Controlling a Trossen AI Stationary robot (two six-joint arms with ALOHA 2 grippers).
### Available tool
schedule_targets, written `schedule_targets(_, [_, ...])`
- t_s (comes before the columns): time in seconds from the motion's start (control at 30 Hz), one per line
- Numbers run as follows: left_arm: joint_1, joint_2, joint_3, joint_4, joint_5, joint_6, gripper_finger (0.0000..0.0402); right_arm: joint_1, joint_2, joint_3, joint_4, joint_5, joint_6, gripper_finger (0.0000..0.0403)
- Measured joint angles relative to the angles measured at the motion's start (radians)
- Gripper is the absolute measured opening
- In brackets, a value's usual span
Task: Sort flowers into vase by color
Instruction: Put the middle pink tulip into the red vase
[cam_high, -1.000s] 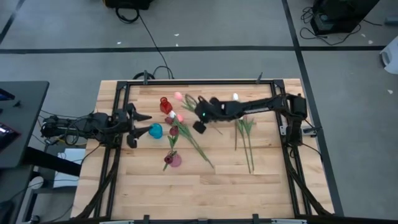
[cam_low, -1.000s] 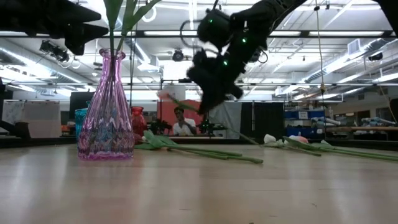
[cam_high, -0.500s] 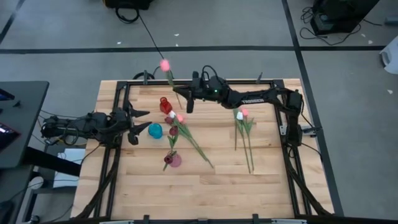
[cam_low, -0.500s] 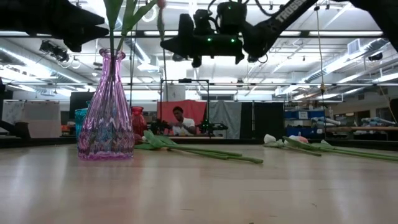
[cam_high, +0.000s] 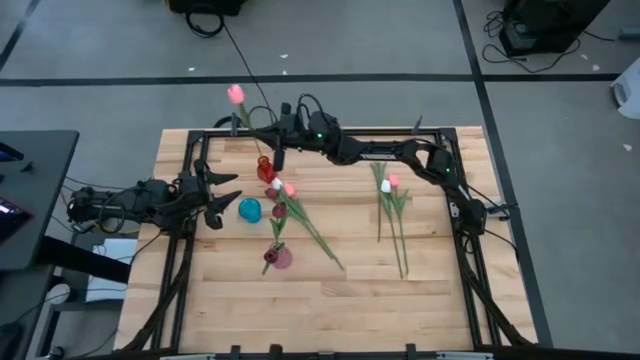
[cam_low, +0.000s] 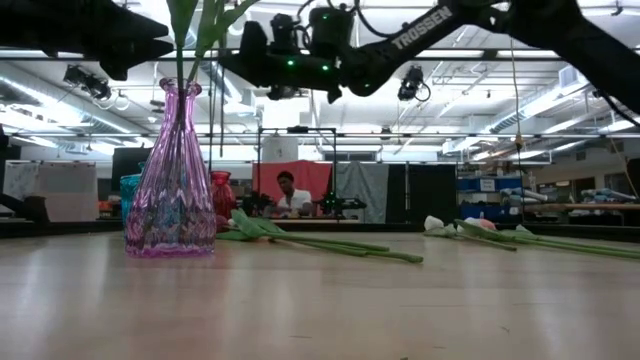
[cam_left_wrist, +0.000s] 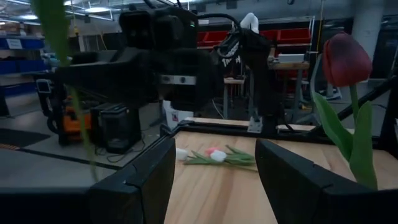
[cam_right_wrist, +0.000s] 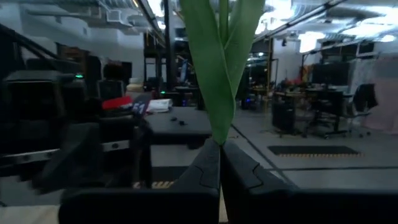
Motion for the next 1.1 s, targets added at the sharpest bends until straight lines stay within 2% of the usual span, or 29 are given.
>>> schedule_targets(0.13, [0.000, 0.000, 0.000, -0.008, -0.007, 0.010, 0.0227, -0.010, 0.043, 0.048, -0.002, 0.009, -0.018, 0.0009])
schedule_targets(0.37, [0.000, 0.000, 0.000, -0.016, -0.019, -0.008, 0.0227, -0.018, 0.110, 0.055, 0.049, 0.025, -0.031, 0.0009])
schedule_targets(0.63, [0.000, 0.000, 0.000, -0.026, -0.021, -0.009, 0.0227, -0.013, 0.125, 0.054, -0.048, 0.026, -0.039, 0.0015])
schedule_targets(0.97, [0.000, 0.000, 0.000, -0.030, -0.022, -0.008, 0.0227, -0.011, 0.117, 0.054, -0.237, -0.026, -0.023, 0.0085])
schedule_targets(1.1, [0.000, 0.000, 0.000, -0.038, -0.025, -0.002, 0.0227, -0.009, 0.076, 0.054, -0.360, -0.030, -0.015, 0.0106])
